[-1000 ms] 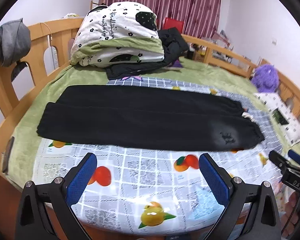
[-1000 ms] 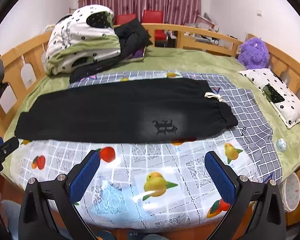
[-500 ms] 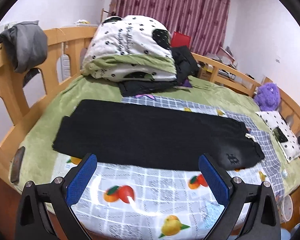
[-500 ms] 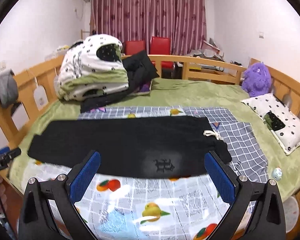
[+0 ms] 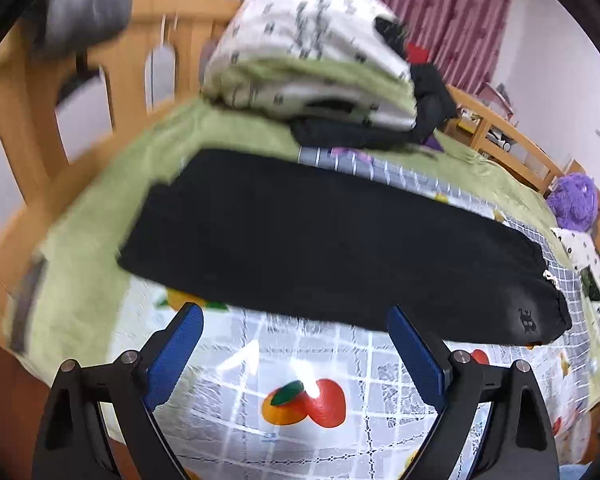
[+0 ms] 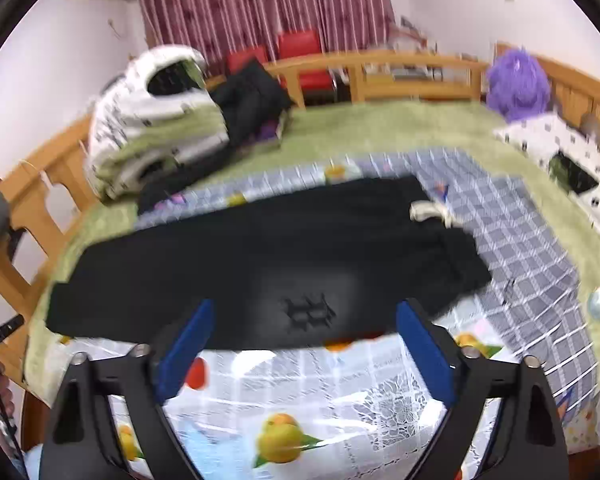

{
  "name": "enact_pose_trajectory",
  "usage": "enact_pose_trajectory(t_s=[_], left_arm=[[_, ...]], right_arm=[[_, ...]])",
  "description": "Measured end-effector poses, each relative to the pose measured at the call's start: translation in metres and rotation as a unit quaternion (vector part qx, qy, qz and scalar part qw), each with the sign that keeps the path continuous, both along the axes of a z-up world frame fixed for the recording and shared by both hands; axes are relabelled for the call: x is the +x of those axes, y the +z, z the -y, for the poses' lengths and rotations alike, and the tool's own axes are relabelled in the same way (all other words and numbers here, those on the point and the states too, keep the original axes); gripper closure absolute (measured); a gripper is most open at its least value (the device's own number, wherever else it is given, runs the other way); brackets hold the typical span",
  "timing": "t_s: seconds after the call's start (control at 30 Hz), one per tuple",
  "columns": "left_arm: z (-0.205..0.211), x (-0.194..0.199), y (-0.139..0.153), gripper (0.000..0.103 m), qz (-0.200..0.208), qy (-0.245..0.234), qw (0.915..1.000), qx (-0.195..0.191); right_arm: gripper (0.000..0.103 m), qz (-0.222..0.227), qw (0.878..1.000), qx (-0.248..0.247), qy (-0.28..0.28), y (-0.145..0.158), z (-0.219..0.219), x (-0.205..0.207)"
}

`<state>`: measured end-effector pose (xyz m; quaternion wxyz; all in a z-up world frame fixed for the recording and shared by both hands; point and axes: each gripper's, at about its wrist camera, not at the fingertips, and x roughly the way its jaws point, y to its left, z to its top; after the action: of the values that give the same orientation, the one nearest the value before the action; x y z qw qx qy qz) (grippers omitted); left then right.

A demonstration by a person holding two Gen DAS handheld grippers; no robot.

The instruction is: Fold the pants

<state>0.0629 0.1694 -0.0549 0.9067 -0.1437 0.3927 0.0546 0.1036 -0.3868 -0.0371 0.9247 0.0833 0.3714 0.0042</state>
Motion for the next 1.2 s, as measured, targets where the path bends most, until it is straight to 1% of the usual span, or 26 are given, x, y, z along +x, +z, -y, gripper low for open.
enact_pose_trajectory(t_s=[0.03,0.07,0.13,0.17,0.23,0.27,0.3,0.37,0.47,0.53,0.6,0.63,0.7,0.73,0.77,0.8,0.83,0.87,0.9,0.93,0.97,1.0,1.07,1.13,1.17,1.2], left_arm=[[-0.005,0.004,-0.015,0.013,-0.004,0.003,0.9999,-0.016],[-0.009,0.007,-0.025,0.016,-0.008,0.009,0.9997,-0.023],[-0.016,0.01,-0.045,0.019,-0.011,0.02,0.9988,-0.043],[-0.02,0.011,-0.055,0.02,-0.009,0.027,0.998,-0.057],[-0.03,0.014,-0.077,0.02,-0.008,0.043,0.9942,-0.098],[-0.033,0.016,-0.086,0.02,-0.012,0.046,0.9923,-0.114],[-0.036,0.021,-0.097,0.021,-0.019,0.053,0.9903,-0.127],[-0.042,0.03,-0.114,0.022,-0.033,0.071,0.9876,-0.136],[-0.047,0.036,-0.122,0.022,-0.016,0.083,0.9857,-0.146],[-0.049,0.044,-0.125,0.022,-0.01,0.089,0.9838,-0.155],[-0.052,0.055,-0.128,0.023,-0.008,0.098,0.9819,-0.161],[-0.053,0.061,-0.129,0.024,-0.006,0.105,0.9813,-0.161],[-0.053,0.069,-0.13,0.033,-0.007,0.129,0.979,-0.158],[-0.052,0.071,-0.131,0.035,-0.004,0.143,0.9775,-0.155],[-0.05,0.074,-0.131,0.044,-0.003,0.15,0.9773,-0.15],[-0.049,0.077,-0.131,0.058,-0.009,0.156,0.9779,-0.138],[-0.047,0.079,-0.131,0.068,-0.019,0.166,0.9789,-0.118],[-0.049,0.081,-0.129,0.095,-0.027,0.176,0.9789,-0.101],[-0.053,0.079,-0.125,0.097,-0.019,0.18,0.9777,-0.107],[-0.055,0.077,-0.119,0.097,-0.006,0.18,0.9764,-0.119],[-0.056,0.077,-0.111,0.097,0.003,0.172,0.9777,-0.12],[-0.055,0.081,-0.1,0.097,0.011,0.16,0.9818,-0.103],[-0.05,0.089,-0.077,0.097,0.036,0.147,0.9857,-0.074],[-0.045,0.104,-0.054,0.097,0.06,0.13,0.9883,-0.052],[-0.044,0.112,-0.046,0.097,0.069,0.124,0.9888,-0.048],[-0.044,0.122,-0.038,0.097,0.078,0.12,0.9886,-0.047]], right_arm=[[0.02,-0.008,1.0,0.004,-0.001,-0.011,0.004,0.004],[0.025,-0.02,1.0,0.012,-0.005,-0.026,0.011,0.009],[0.029,-0.037,0.999,0.031,-0.018,-0.055,0.026,0.015],[0.029,-0.042,0.998,0.04,-0.022,-0.067,0.033,0.018],[0.029,-0.052,0.997,0.052,-0.032,-0.09,0.045,0.022],[0.029,-0.058,0.996,0.06,-0.04,-0.103,0.054,0.025],[0.029,-0.062,0.995,0.067,-0.045,-0.11,0.058,0.028],[0.029,-0.069,0.993,0.083,-0.053,-0.124,0.066,0.033],[0.029,-0.075,0.99,0.105,-0.062,-0.143,0.076,0.042],[0.029,-0.075,0.988,0.115,-0.066,-0.148,0.079,0.048],[0.029,-0.069,0.985,0.142,-0.073,-0.155,0.085,0.055],[0.029,-0.068,0.983,0.151,-0.074,-0.157,0.086,0.058],[0.029,-0.068,0.98,0.169,-0.081,-0.164,0.088,0.069],[0.032,-0.064,0.98,0.171,-0.083,-0.165,0.088,0.073],[0.044,-0.06,0.98,0.17,-0.083,-0.165,0.087,0.077],[0.051,-0.064,0.98,0.17,-0.081,-0.166,0.085,0.081],[0.068,-0.072,0.98,0.166,-0.079,-0.167,0.083,0.086],[0.081,-0.075,0.981,0.162,-0.079,-0.167,0.083,0.09],[0.087,-0.076,0.981,0.164,-0.07,-0.167,0.082,0.094],[0.088,-0.075,0.981,0.168,-0.062,-0.164,0.081,0.095],[0.088,-0.068,0.983,0.162,-0.058,-0.156,0.079,0.096],[0.089,-0.054,0.987,0.143,-0.042,-0.141,0.074,0.099],[0.089,-0.034,0.992,0.122,-0.019,-0.119,0.067,0.106],[0.089,-0.012,0.992,0.122,0.0,-0.095,0.063,0.124],[0.089,-0.003,0.992,0.128,0.008,-0.081,0.063,0.14],[0.09,-0.001,0.991,0.133,0.012,-0.074,0.063,0.15]])
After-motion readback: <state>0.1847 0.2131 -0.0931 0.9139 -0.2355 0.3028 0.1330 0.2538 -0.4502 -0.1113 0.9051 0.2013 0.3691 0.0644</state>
